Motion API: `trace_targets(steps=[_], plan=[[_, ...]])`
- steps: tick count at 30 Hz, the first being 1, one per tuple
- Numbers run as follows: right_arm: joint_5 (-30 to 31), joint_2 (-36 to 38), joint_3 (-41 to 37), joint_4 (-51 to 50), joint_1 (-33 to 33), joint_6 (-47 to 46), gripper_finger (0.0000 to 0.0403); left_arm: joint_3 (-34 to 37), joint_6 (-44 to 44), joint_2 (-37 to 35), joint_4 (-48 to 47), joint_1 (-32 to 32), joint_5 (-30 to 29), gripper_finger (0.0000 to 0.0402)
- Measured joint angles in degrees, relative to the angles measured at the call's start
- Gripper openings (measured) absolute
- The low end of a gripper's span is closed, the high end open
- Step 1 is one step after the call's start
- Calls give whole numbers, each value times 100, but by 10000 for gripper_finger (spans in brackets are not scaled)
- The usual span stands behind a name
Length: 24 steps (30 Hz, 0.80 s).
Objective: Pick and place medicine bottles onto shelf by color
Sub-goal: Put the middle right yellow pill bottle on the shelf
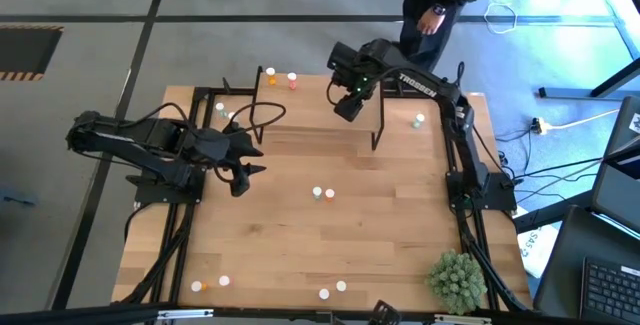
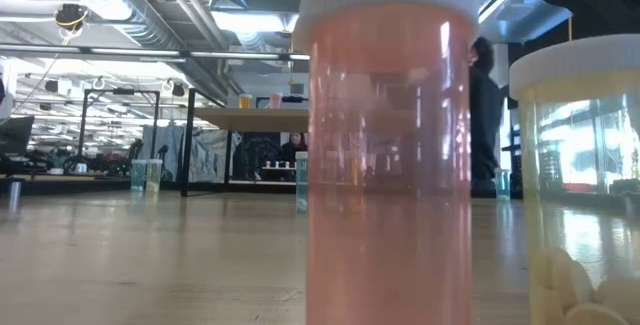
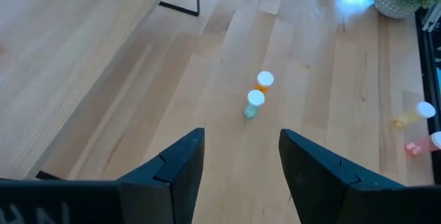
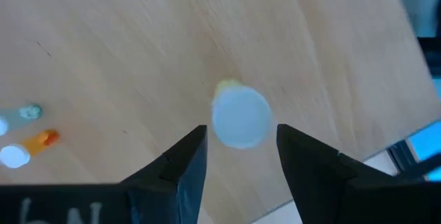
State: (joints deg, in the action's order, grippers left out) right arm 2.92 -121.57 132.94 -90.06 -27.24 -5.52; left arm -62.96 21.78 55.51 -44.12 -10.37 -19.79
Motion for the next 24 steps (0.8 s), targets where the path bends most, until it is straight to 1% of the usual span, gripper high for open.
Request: trace_targets(steps=[8, 12, 14, 16, 20, 24], plan=[[1, 656, 7, 7, 29, -178, 177, 0, 4, 0, 4, 1, -2, 182], [7, 1161, 7, 7, 244, -186, 177, 0, 3, 0, 113, 2, -69, 182], [4, 1450, 7, 7, 408, -184, 177, 0, -50, 0, 335, 10, -166, 182], [36, 1741, 7, 7, 586, -164, 177, 0, -313, 0, 644, 75, -195, 182], [478, 2263, -4, 9, 1016, -173, 177, 0, -809, 0, 1176, 378, -86, 182], [908, 2632, -7, 7, 1486, -200, 177, 0, -1245, 0, 1641, 982, 343, 182]])
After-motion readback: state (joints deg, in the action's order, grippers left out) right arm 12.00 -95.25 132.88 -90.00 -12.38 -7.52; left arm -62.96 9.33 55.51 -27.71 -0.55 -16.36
